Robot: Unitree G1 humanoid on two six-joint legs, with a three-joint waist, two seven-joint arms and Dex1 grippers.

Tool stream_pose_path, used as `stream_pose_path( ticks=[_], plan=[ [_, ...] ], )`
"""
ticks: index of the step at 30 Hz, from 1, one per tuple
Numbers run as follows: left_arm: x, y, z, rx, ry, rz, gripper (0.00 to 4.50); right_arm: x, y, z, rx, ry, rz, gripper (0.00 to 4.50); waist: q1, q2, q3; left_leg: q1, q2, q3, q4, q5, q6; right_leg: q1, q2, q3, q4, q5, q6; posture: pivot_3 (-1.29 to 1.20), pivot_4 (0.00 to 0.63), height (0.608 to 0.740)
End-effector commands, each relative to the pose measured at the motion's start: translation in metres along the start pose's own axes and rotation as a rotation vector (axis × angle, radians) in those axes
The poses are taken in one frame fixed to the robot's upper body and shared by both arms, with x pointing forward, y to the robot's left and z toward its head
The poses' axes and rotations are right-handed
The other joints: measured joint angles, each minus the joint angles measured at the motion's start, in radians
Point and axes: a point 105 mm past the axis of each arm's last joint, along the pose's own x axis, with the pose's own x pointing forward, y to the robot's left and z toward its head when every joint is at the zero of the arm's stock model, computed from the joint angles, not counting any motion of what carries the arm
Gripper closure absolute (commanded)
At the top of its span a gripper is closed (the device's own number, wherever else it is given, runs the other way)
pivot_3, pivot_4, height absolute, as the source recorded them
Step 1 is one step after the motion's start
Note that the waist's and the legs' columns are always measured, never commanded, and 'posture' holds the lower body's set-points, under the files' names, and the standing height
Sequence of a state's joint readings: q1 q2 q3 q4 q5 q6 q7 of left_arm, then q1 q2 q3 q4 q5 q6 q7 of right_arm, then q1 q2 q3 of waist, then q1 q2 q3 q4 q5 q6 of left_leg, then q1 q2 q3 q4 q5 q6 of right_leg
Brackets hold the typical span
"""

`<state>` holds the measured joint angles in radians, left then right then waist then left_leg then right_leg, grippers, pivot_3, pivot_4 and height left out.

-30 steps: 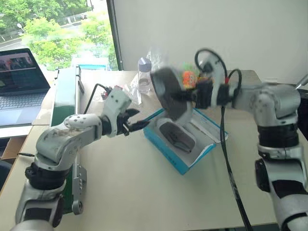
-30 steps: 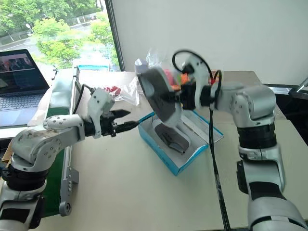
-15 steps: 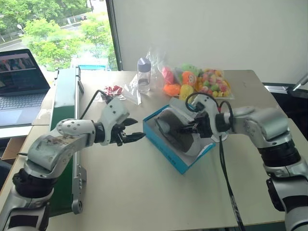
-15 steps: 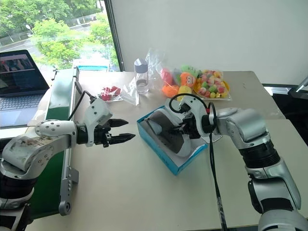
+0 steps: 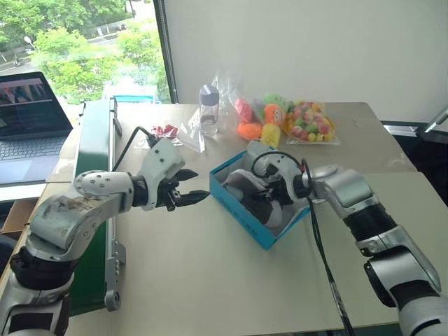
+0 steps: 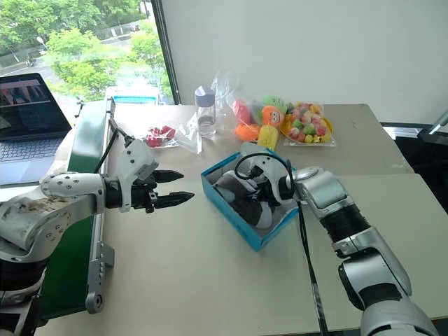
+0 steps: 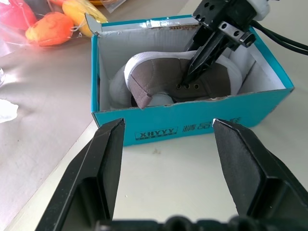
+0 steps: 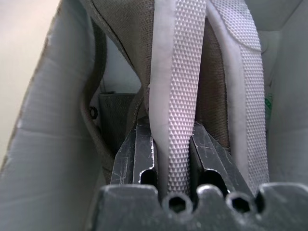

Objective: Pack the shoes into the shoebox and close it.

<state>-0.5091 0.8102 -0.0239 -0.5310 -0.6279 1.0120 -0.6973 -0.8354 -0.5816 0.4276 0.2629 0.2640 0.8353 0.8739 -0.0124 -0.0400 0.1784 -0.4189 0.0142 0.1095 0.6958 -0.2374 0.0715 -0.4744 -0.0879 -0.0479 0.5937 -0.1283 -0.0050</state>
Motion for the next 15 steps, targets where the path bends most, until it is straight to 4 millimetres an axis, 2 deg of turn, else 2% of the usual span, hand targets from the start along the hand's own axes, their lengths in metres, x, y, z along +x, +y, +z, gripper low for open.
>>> stream_pose_path(
  ticks=[1, 5, 7, 9, 12, 15],
  plan=[
    [-0.006, -0.002, 0.012, 0.046, -0.025, 0.011, 1.38, 0.001, 0.001, 0.004, -0.119, 0.025, -0.029, 2.53, 0.000, 0.000, 0.000, 0.001, 0.000, 0.000, 0.000, 0.000, 0.000, 0.001, 0.000, 0.000, 0.000, -0.001, -0.002, 0.00, 0.150, 0.740],
    [-0.005, -0.003, 0.012, 0.049, -0.026, 0.003, 1.38, -0.004, 0.004, 0.012, -0.174, 0.013, -0.047, 1.36, 0.000, 0.000, 0.000, 0.003, 0.000, 0.000, 0.000, 0.001, -0.001, 0.002, 0.000, 0.001, 0.001, -0.001, -0.002, 0.00, 0.150, 0.740],
    [-0.004, -0.005, 0.013, 0.054, -0.024, -0.013, 1.38, -0.014, 0.006, 0.023, -0.195, -0.010, -0.055, 0.58, 0.001, 0.000, 0.000, 0.003, 0.000, 0.000, 0.000, 0.001, -0.001, 0.001, 0.000, 0.001, 0.001, -0.001, -0.002, 0.00, 0.150, 0.740],
    [-0.003, -0.006, 0.013, 0.061, -0.021, -0.028, 1.38, -0.028, 0.013, 0.032, -0.191, -0.026, -0.013, 0.13, 0.001, 0.000, 0.000, 0.003, 0.000, 0.000, -0.001, 0.000, -0.001, 0.001, 0.000, 0.001, 0.001, -0.001, -0.002, 0.00, 0.150, 0.740],
    [-0.002, -0.007, 0.010, 0.072, -0.002, -0.045, 1.38, -0.052, 0.020, 0.050, -0.159, -0.081, 0.023, 0.13, 0.002, 0.000, 0.000, 0.003, 0.000, 0.000, -0.001, 0.000, -0.001, 0.001, 0.000, 0.001, 0.001, -0.001, -0.002, 0.00, 0.150, 0.740],
    [-0.001, -0.006, 0.006, 0.080, 0.014, -0.068, 1.38, -0.088, 0.023, 0.069, -0.111, -0.166, 0.025, 0.13, 0.005, 0.000, 0.000, 0.002, 0.000, 0.000, -0.001, 0.000, -0.002, 0.001, 0.000, 0.001, 0.001, -0.001, -0.002, 0.00, 0.150, 0.740]
  ],
)
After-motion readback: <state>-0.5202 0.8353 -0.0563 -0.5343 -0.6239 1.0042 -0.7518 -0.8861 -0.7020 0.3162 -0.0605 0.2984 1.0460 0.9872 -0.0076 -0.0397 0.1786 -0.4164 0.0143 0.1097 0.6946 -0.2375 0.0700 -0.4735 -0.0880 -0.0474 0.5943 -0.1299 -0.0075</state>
